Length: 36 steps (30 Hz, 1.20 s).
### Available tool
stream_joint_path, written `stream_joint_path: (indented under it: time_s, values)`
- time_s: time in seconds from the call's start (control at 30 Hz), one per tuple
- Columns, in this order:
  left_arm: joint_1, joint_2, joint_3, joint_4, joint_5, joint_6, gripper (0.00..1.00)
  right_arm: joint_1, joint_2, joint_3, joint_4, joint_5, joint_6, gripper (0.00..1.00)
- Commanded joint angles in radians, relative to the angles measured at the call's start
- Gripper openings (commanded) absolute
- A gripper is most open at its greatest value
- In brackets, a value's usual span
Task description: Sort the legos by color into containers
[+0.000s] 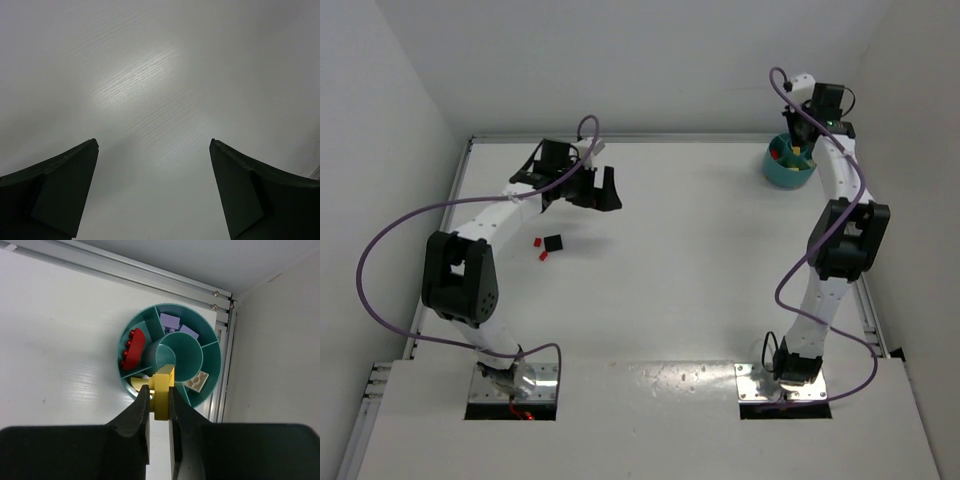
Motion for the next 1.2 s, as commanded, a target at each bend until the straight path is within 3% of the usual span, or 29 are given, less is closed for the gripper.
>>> stream_joint_path:
  time_s: [0.0,0.2,0.5,0.6,1.17]
  values:
    - [0.008,0.001,0.042,0.011,0.026,0.013,1.00,-0.019,0.013,0.061,-0.021,-0.053,-0.040,0.04]
    - [0.008,0.001,0.042,0.011,0.026,0.013,1.00,-0.019,0.033,0.096,-0.065,-0.073,-0.049,0.04]
    - [0.008,0.010,0.032,0.011,0.037,0.013,1.00,-0.028,-0.039,0.010,-0.097,-0.167,-0.086,0.04]
    - [0.008,0.019,0.042,0.011,0.055,0.013,1.00,-0.028,-0.001,0.077,-0.171,-0.196,-0.100,0.04]
    - [0.008,0.029,0.042,0.011,0.064,0.013,1.00,-0.037,0.050,0.143,-0.202,-0.165,-0.195,0.05]
